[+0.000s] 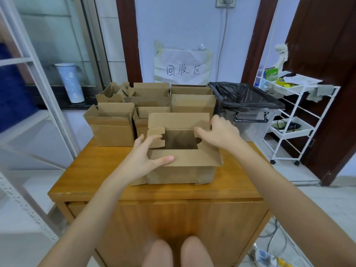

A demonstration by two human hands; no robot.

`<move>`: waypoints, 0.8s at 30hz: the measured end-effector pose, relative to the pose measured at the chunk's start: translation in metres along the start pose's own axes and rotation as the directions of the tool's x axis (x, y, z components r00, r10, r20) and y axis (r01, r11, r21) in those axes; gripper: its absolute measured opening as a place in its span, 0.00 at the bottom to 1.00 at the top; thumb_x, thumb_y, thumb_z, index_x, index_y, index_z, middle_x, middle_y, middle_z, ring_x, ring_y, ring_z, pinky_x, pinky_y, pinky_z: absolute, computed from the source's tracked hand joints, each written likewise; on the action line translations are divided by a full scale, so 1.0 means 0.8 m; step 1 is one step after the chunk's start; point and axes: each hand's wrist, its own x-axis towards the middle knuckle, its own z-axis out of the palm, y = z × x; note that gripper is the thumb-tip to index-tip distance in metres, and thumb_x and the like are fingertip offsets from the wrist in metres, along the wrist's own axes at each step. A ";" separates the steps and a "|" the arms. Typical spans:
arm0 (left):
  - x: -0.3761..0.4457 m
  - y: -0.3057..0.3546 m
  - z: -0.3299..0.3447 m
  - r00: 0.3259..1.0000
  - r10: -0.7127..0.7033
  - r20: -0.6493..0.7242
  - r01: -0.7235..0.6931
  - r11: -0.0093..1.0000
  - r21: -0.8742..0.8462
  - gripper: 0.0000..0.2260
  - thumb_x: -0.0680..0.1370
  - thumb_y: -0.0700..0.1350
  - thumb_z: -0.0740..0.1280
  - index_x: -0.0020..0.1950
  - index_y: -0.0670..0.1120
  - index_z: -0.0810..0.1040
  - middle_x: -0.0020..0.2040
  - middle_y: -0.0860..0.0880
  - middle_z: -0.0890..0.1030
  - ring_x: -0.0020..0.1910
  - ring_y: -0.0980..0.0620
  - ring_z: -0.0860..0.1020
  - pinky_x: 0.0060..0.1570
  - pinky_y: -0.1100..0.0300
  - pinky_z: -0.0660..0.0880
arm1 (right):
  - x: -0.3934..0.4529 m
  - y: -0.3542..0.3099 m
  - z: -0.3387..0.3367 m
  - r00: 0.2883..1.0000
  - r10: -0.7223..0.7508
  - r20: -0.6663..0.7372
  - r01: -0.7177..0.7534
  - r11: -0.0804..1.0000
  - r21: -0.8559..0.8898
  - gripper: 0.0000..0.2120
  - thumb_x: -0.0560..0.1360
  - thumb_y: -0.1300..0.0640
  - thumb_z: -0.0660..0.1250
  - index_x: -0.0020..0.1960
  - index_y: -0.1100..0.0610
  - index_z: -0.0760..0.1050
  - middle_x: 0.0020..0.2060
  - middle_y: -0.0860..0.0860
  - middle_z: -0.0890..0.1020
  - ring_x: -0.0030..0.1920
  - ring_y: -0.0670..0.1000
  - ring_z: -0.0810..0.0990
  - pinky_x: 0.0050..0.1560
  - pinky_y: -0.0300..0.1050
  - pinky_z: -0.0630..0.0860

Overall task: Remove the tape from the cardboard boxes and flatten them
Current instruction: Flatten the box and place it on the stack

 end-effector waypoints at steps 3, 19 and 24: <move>0.011 0.008 -0.008 0.986 -0.071 0.149 0.056 0.993 0.104 0.45 0.58 0.72 0.66 0.73 0.62 0.61 0.78 0.46 0.49 0.78 0.46 0.49 0.73 0.46 0.59 | -0.016 -0.012 -0.002 0.973 0.041 0.226 -0.003 0.986 -0.165 0.41 0.71 0.28 0.58 0.68 0.61 0.66 0.63 0.57 0.73 0.62 0.59 0.73 0.53 0.51 0.71; 0.003 -0.003 -0.024 0.999 0.028 0.041 -0.023 0.992 -0.120 0.34 0.69 0.59 0.70 0.70 0.54 0.60 0.74 0.54 0.61 0.72 0.56 0.60 0.68 0.55 0.64 | -0.016 0.035 -0.034 0.947 0.002 0.320 -0.228 0.707 0.670 0.12 0.78 0.52 0.62 0.51 0.60 0.77 0.43 0.54 0.83 0.41 0.53 0.84 0.44 0.46 0.82; 0.001 -0.011 -0.023 0.986 -0.019 -0.168 -0.022 0.970 -0.241 0.14 0.80 0.50 0.63 0.61 0.50 0.63 0.58 0.47 0.70 0.49 0.51 0.75 0.38 0.63 0.78 | -0.026 0.070 -0.017 0.943 0.016 0.334 -0.292 0.523 0.801 0.10 0.80 0.56 0.60 0.50 0.60 0.77 0.39 0.56 0.85 0.41 0.55 0.85 0.43 0.49 0.83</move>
